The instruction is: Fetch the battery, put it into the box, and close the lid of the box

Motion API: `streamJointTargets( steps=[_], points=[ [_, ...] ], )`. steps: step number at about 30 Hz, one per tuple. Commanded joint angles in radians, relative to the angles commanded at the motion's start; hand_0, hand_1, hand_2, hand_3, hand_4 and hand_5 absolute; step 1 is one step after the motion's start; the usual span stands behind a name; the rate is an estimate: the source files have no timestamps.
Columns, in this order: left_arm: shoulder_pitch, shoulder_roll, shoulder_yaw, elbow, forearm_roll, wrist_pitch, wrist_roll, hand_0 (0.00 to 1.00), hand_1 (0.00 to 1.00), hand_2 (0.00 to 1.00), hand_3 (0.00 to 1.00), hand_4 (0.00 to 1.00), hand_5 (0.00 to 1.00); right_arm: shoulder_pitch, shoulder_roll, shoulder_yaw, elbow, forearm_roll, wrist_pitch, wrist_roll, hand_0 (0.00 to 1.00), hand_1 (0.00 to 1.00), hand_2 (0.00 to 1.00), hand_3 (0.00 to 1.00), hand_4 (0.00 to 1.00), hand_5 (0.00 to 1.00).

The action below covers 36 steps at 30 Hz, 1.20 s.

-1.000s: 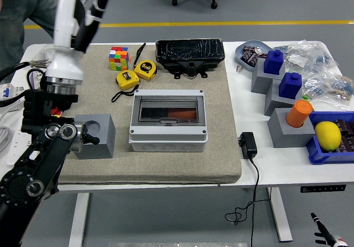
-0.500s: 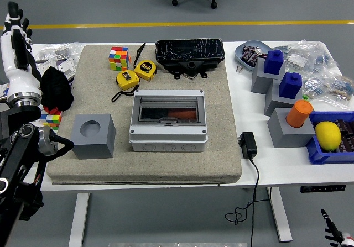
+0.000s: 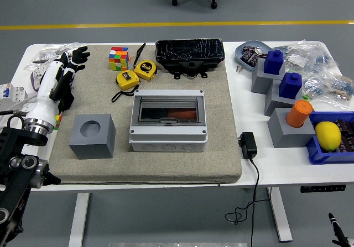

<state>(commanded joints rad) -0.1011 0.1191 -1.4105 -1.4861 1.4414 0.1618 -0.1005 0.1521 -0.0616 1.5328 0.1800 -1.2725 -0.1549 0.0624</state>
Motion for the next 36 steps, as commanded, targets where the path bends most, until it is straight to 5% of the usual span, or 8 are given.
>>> streamJointTargets(
  steps=[13, 22, 23, 28, 29, 34, 36],
  points=[
    [0.021, -0.046, 0.021, -0.014, 0.037, 0.044, -0.011, 0.679, 0.734, 0.724, 0.716, 0.993, 0.998, 0.015, -0.008, 0.006, 0.0, -0.003, 0.03, -0.018, 0.987, 0.895, 0.849, 0.909, 0.998, 0.998],
    [0.03, -0.05, 0.022, -0.012, 0.024, 0.045, -0.01, 0.678, 0.727, 0.717, 0.712, 0.991, 0.998, 0.03, -0.012, 0.015, 0.0, -0.086, -0.006, -0.026, 0.938, 0.834, 0.794, 0.826, 0.998, 0.998],
    [0.029, -0.052, 0.02, -0.013, 0.024, 0.046, -0.011, 0.673, 0.716, 0.699, 0.704, 0.993, 0.998, 0.032, -0.013, 0.01, 0.0, -0.089, -0.008, -0.028, 0.795, 0.691, 0.652, 0.597, 0.998, 0.701],
    [0.017, -0.055, 0.025, -0.013, 0.036, 0.04, -0.003, 0.673, 0.716, 0.699, 0.704, 0.993, 0.998, 0.029, -0.012, 0.04, 0.0, -0.154, -0.025, -0.038, 0.795, 0.691, 0.652, 0.597, 0.998, 0.701],
    [0.017, -0.055, 0.024, -0.014, 0.037, 0.04, -0.003, 0.659, 0.709, 0.692, 0.698, 0.984, 0.998, 0.028, -0.012, 0.043, 0.0, -0.163, -0.027, -0.04, 0.666, 0.53, 0.482, 0.417, 0.998, 0.621],
    [0.015, -0.061, 0.025, -0.013, 0.041, 0.038, 0.002, 0.659, 0.709, 0.692, 0.698, 0.984, 0.998, 0.028, -0.014, 0.029, 0.0, -0.165, -0.024, -0.057, 0.666, 0.53, 0.482, 0.417, 0.998, 0.621],
    [0.014, -0.063, 0.029, -0.012, 0.044, 0.036, 0.006, 0.664, 0.702, 0.682, 0.694, 0.978, 0.998, 0.027, -0.016, 0.024, 0.0, -0.166, -0.028, -0.073, 0.572, 0.438, 0.395, 0.354, 0.998, 0.611]
  ],
)
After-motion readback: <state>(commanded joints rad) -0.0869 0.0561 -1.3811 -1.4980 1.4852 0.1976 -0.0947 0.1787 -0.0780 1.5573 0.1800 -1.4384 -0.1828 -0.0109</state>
